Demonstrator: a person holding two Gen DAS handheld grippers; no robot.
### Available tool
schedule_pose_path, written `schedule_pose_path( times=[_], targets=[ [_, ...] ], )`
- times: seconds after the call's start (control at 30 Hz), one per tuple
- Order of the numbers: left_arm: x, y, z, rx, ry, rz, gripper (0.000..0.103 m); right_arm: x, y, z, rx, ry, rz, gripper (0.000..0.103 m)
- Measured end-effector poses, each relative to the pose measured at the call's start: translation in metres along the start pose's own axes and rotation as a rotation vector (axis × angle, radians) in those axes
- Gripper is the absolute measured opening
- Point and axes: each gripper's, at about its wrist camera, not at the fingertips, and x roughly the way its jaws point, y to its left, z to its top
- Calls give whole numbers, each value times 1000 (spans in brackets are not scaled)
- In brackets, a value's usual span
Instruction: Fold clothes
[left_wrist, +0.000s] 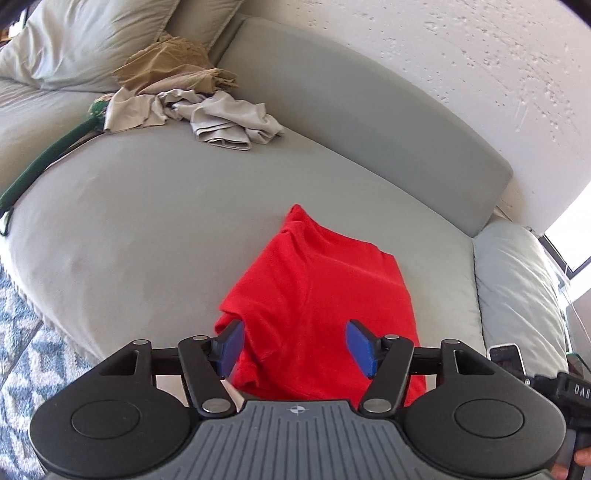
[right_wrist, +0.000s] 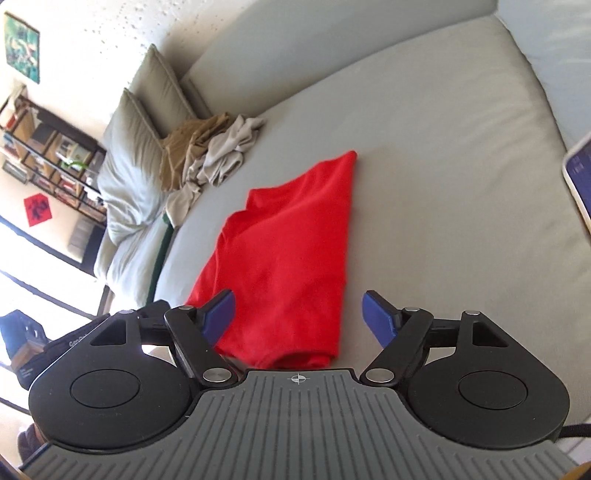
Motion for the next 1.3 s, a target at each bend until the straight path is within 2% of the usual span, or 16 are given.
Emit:
schedule_pose_path(
  times=[0.1,0.17,0.27,0.37,0.5,0.6,0.67,0.77,0.83,0.9,0.97,1.03,1.13,1.23,1.3],
  targets=[
    [-3,18,4,-98,3,-1,62,-4,-17,-16,98,-3,13,78],
    [-2,29,6,-166,13,-42,63,1,-28,-24,159,14,23,78],
    [5,32,4,-223,73,-126,63,13,-36,-27,211,47,50,75],
    [13,25,-11,-244,103,-190,63,21,-40,-30,251,54,75,72],
    [28,26,-32,-354,81,-129,63,31,-43,-33,285,61,90,72],
    [26,26,-25,-371,19,-77,65,34,-44,-33,298,61,81,72],
    [28,27,-12,-332,-1,-49,71,34,-43,-32,294,56,77,72],
    [31,32,12,-286,-19,54,70,34,-44,-30,300,50,76,72],
    [31,39,26,-260,-26,46,73,35,-46,-29,311,50,82,72],
    [45,44,38,-194,48,-14,81,36,-48,-29,315,54,88,71],
    [72,52,42,-170,183,-61,81,38,-51,-29,323,55,93,71],
    [92,64,41,-205,285,-82,79,39,-52,-27,330,56,99,71],
    [95,75,42,-247,290,-159,81,40,-53,-25,333,56,101,70],
    [98,82,35,-312,346,-318,80,42,-55,-25,340,56,107,70],
    [101,78,30,-290,362,-316,79,45,-56,-24,348,55,113,70]
  ],
)
